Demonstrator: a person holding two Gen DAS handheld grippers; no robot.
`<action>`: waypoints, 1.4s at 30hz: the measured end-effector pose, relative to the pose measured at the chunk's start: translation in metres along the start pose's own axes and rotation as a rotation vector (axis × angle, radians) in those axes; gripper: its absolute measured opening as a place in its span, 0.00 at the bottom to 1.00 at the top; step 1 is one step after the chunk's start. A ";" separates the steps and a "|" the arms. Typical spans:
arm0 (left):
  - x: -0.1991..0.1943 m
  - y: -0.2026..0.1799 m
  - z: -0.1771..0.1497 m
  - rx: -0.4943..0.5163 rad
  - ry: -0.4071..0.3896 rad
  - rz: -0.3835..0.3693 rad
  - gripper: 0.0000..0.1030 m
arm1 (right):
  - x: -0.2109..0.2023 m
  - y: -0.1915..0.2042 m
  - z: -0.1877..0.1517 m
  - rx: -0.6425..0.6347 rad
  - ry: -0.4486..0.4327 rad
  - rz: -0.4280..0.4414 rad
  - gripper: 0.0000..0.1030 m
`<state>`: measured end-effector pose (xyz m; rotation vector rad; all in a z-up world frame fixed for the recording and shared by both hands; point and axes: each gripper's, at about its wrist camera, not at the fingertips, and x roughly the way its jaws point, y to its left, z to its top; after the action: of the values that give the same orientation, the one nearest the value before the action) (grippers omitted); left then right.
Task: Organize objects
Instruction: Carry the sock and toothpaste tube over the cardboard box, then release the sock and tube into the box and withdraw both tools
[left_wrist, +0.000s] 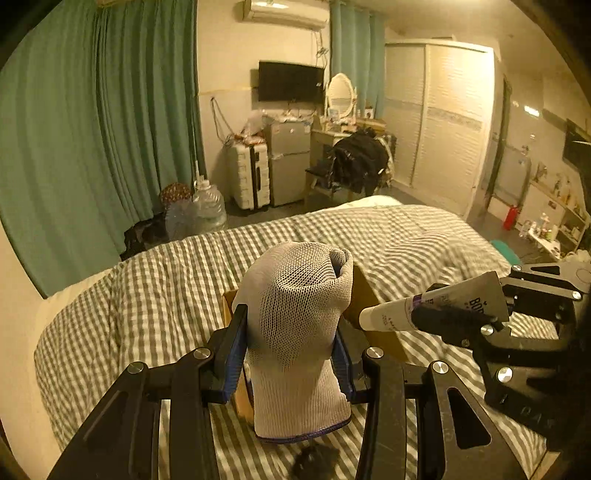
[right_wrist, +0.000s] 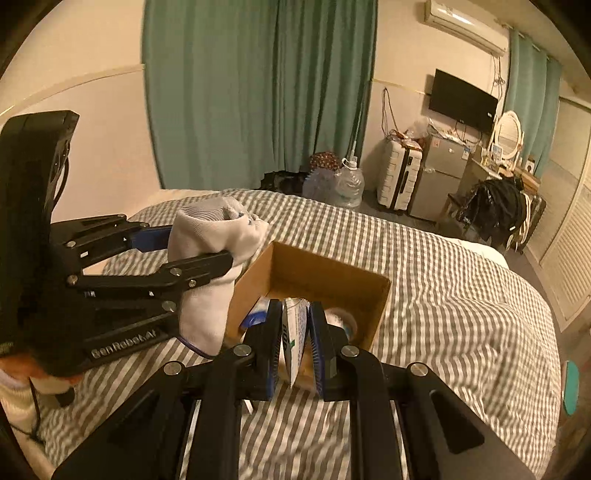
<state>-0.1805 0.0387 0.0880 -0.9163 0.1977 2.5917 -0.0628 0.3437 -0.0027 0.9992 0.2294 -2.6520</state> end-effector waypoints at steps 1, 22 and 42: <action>0.014 0.003 0.003 -0.009 0.015 0.003 0.41 | 0.014 -0.005 0.006 0.009 0.010 0.003 0.14; 0.180 0.021 -0.045 -0.043 0.260 0.017 0.41 | 0.180 -0.067 -0.019 0.132 0.142 0.036 0.15; 0.043 0.007 0.017 -0.039 0.049 0.051 0.96 | 0.043 -0.087 0.026 0.249 -0.077 -0.081 0.88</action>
<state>-0.2239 0.0497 0.0741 -1.0022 0.1870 2.6294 -0.1383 0.4099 -0.0081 0.9758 -0.0820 -2.8377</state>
